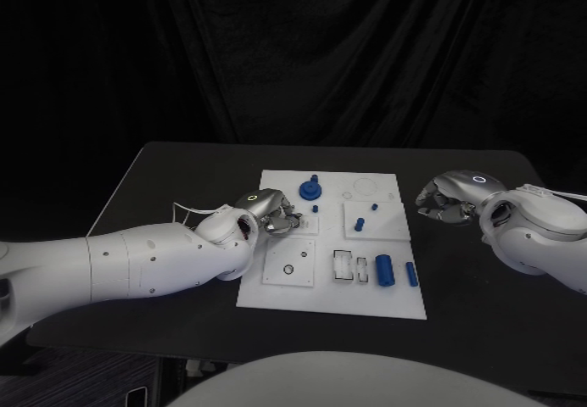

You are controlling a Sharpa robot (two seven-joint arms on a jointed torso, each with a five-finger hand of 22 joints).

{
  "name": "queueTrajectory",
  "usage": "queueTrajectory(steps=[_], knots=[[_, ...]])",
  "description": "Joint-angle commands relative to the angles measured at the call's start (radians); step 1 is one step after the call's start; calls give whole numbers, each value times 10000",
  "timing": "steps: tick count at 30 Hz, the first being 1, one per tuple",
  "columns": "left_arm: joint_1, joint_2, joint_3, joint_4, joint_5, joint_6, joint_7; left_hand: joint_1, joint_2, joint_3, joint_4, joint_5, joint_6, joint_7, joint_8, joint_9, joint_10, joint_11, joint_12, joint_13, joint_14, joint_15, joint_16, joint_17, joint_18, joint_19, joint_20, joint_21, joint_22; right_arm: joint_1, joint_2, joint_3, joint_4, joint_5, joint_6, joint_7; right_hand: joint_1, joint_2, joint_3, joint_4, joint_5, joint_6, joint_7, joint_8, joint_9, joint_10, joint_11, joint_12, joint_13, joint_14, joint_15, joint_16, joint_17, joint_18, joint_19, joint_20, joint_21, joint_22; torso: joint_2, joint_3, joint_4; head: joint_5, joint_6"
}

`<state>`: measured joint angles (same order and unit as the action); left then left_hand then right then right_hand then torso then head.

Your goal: Assemble the parts on the task board

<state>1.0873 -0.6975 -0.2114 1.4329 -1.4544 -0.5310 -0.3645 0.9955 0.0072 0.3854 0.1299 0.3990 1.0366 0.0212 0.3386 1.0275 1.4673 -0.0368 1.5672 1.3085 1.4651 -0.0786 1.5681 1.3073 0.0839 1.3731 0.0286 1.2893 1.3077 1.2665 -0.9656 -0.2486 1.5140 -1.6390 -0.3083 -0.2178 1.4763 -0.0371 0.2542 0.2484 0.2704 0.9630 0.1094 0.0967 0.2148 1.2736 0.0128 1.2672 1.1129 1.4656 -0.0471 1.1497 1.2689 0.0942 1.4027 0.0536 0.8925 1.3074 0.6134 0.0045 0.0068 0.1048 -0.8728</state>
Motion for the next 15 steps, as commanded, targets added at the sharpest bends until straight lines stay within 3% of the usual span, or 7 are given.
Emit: queueTrajectory(steps=[1, 15], knots=[[-31, 60, 8, -49, -49, -112, 56, -138, 11, -10, 84, -75, 72, -3, -64, -1, 1035, -63, 36, 2623, 1057, -81, 27, 2635, -80, 34, -4, -15, 1159, -23, -4, 4, 5, -37, -78, -192, 34, -100, 21, 14, -17, 71, -4, -32, -13, -55, 1, -34, -7, 36, -51, -37, -9, 202, -55, 22, -37, 1056, 2, 1, -2, 12, 2], [-60, 190, 8, -232, -49, 25, 81, -181, 19, -72, 172, -316, 108, -5, -104, 12, 1035, -65, 36, 2623, 1057, -85, 27, 2635, -75, 31, -11, -55, 1153, -25, 2, 4, -6, -37, -68, -211, 3, -106, 18, 38, -20, 79, -4, -31, -14, -50, 5, -39, -15, 36, -50, -52, -21, 205, -54, 22, -59, 1051, -1, 5, 0, -10, 2]])
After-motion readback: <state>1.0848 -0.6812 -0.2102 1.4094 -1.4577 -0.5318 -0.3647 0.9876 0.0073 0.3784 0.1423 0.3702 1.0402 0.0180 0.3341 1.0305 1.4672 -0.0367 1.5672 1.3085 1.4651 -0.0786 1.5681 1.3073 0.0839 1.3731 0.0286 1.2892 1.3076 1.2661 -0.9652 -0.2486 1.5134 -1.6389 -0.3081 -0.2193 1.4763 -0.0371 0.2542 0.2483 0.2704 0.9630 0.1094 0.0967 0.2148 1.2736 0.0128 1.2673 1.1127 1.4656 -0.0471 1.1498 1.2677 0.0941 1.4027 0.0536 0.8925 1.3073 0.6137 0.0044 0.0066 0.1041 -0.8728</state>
